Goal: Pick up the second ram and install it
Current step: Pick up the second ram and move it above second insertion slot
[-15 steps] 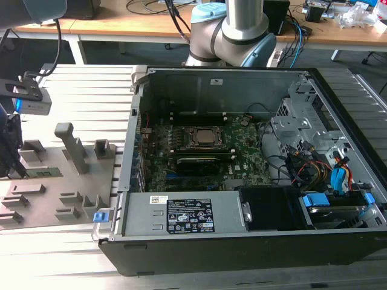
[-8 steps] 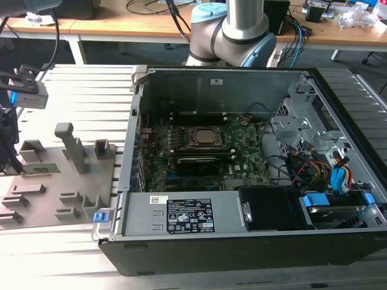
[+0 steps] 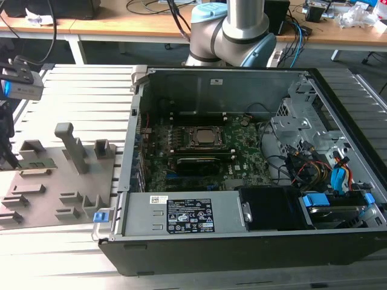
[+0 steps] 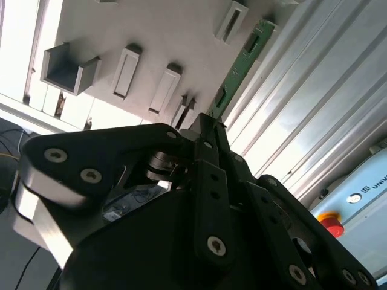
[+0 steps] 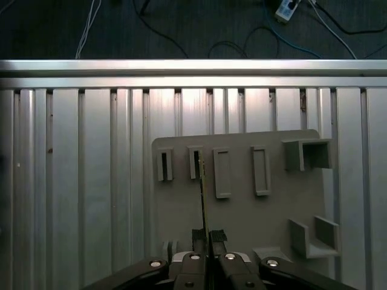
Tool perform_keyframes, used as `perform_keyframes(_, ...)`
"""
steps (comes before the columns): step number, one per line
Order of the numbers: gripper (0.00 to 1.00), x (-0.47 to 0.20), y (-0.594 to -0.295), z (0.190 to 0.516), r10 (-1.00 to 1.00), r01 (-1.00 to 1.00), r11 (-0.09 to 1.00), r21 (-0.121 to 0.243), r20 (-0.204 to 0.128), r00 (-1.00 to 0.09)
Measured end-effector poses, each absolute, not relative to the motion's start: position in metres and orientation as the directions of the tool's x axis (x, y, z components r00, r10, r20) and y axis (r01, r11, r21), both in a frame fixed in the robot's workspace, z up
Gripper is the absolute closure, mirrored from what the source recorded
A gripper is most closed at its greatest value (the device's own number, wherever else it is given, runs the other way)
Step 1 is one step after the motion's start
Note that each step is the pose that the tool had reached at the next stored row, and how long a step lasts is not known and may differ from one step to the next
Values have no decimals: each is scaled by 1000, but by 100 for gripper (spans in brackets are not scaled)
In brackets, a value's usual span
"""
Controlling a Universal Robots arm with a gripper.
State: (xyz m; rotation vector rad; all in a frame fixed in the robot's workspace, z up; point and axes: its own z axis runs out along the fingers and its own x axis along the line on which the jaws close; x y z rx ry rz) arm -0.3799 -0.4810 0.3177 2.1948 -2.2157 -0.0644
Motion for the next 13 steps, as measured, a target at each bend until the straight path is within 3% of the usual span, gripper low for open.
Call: perform_keyframes(13, 86, -380, -481, 346, -1000, -999, 9, 45, -13, -10)
